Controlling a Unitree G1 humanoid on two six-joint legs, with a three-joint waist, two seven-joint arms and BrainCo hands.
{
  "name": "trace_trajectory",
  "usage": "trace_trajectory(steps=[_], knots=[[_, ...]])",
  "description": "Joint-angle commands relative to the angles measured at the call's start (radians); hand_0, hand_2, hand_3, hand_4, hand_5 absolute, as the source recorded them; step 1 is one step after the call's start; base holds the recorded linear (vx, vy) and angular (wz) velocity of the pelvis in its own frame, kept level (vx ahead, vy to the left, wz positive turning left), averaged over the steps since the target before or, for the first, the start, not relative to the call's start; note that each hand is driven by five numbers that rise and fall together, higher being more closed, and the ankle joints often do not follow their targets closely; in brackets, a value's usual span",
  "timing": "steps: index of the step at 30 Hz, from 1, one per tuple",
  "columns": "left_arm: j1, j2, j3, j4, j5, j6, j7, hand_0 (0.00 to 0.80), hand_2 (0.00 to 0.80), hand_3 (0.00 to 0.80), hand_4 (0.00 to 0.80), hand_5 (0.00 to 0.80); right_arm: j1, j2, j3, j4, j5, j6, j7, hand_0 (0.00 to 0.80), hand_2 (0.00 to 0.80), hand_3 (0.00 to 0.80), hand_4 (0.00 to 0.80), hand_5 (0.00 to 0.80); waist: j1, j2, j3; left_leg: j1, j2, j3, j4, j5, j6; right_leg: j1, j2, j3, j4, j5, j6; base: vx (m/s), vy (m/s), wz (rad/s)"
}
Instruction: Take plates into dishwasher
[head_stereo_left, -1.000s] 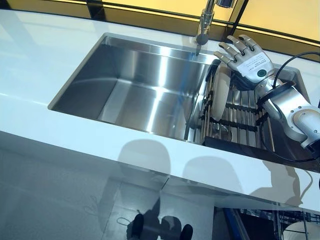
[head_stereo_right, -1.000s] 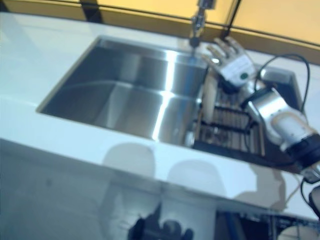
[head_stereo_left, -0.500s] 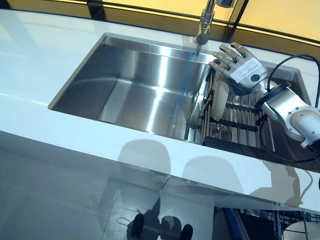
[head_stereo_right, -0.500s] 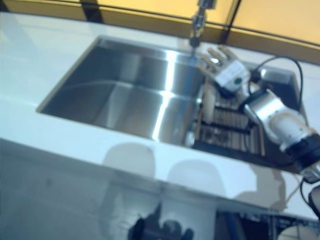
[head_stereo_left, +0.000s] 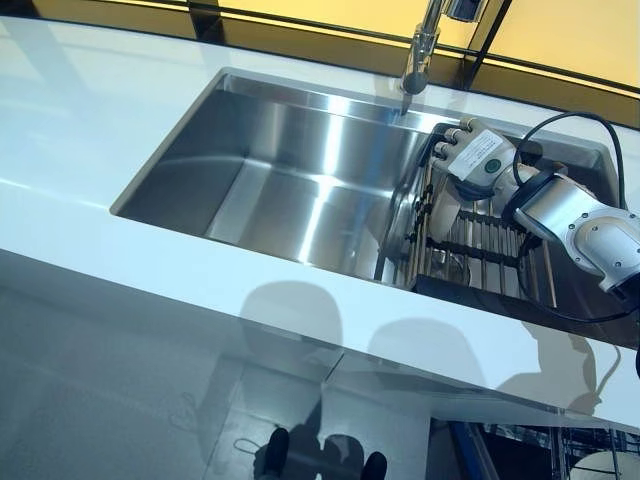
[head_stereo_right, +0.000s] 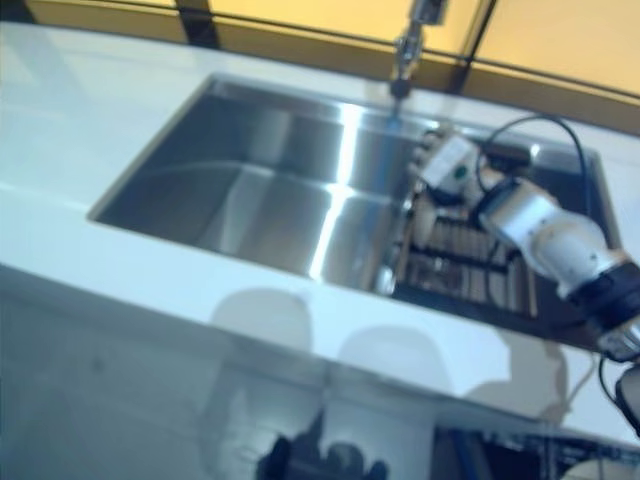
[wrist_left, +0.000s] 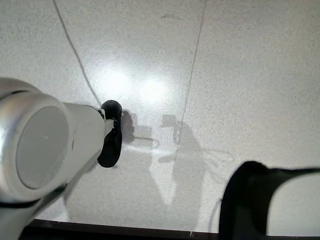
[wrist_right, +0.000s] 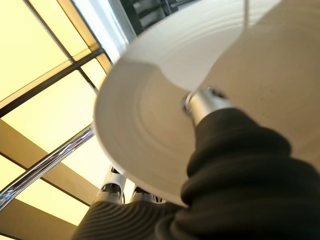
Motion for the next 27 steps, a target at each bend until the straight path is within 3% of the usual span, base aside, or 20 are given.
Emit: trace_trajectory(steps=[1, 16, 27], knots=[[0.013, 0.024, -0.026, 0.016, -0.044, -0.001, -0.006, 0.0, 0.0, 0.0, 0.0, 0.0, -0.032, 0.013, 0.099, 0.024, -0.012, -0.029, 0.027, 0.8, 0.8, 0.8, 0.8, 0.8, 0.0, -0.032, 0.002, -0.018, -0.042, 0.056, -0.009, -0.059, 0.037, -0.007, 0.015, -0.015, -0.001, -0.033, 0.07, 0.0, 0.0, 0.0], [0.028, 0.021, -0.018, 0.002, -0.033, 0.004, -0.001, 0.0, 0.0, 0.0, 0.0, 0.0, -0.024, 0.006, 0.074, 0.062, -0.045, -0.019, -0.026, 0.8, 0.8, 0.8, 0.8, 0.8, 0.0, -0.036, -0.012, -0.005, -0.04, 0.062, -0.009, -0.065, 0.04, 0.004, 0.015, -0.011, -0.001, -0.037, 0.069, 0.0, 0.0, 0.0], [0.056, 0.008, 0.003, 0.028, -0.008, -0.007, 0.006, 0.0, 0.0, 0.0, 0.0, 0.0, -0.021, -0.074, 0.028, 0.109, 0.168, 0.083, -0.109, 0.8, 0.8, 0.8, 0.8, 0.8, -0.026, -0.057, -0.102, 0.066, -0.039, 0.071, -0.009, -0.096, 0.047, 0.066, 0.019, 0.015, -0.001, -0.052, 0.07, 0.027, 0.009, -0.01]])
